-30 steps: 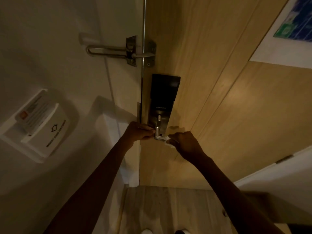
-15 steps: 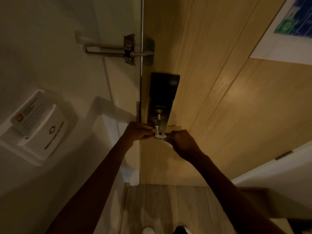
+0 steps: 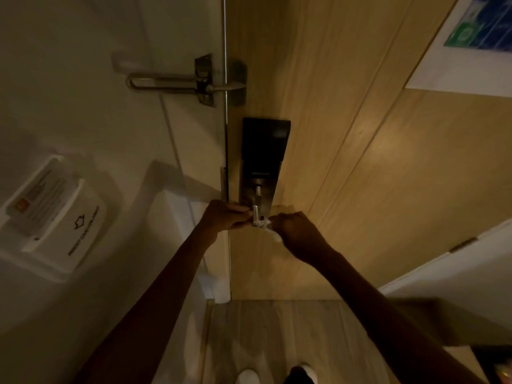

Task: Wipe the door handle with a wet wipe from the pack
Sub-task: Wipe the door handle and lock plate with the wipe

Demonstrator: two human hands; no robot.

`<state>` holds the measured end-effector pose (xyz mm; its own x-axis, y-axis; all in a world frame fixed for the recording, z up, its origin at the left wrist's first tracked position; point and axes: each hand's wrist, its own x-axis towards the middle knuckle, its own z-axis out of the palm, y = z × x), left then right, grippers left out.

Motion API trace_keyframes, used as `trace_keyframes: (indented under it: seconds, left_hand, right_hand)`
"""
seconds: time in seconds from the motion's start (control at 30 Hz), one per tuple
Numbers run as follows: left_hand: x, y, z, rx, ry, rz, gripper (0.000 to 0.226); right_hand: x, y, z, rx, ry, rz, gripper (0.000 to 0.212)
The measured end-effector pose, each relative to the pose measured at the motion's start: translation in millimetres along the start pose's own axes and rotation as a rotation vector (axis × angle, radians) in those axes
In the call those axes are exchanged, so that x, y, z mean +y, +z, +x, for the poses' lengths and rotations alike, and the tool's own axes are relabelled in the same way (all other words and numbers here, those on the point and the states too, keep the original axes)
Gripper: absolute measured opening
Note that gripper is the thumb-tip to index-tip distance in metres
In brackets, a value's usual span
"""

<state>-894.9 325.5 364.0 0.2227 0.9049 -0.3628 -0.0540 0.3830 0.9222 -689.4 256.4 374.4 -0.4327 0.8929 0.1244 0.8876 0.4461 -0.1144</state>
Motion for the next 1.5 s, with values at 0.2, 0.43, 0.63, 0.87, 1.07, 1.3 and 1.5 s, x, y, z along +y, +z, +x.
trace_keyframes:
  seconds: [0.2,0.43,0.63,0.87,1.07,1.3,1.5]
  left_hand:
    - [-5,1,-2,-0.001,0.042,-0.008,0.011]
    - [-1,4,-4,0.01,0.071,0.053,0.02]
    - [3,1,-1,-0.023,0.035,0.073,0.015]
    - [3,2,-6,-0.018,0.068,0.108,0.021]
    - [8,1,-6,-0.041,0.041,0.123,0.01]
    - [7,0,-5,-0.031,0.027,0.135,0.018]
    - [3,-1,-3,-0.012,0.04,0.148,0.015]
  right_hand:
    - [27,-10,-17,0.054,0.055,-0.031,0.022]
    - [22,-2,-12,-0.005,0.013,-0.009,0.025]
    - [16,-1,-7,0.038,-0.026,-0.026,0.02]
    - [26,-11,-22,0.023,-0.037,0.007,0.026]
    - [45,-18,-30,-0.054,0.076,0.114,0.022]
    - [52,-10,-61,0.251,0.654,0.617,0.033]
    - [-5,0,-50,0.463,1.062,1.645,0.038]
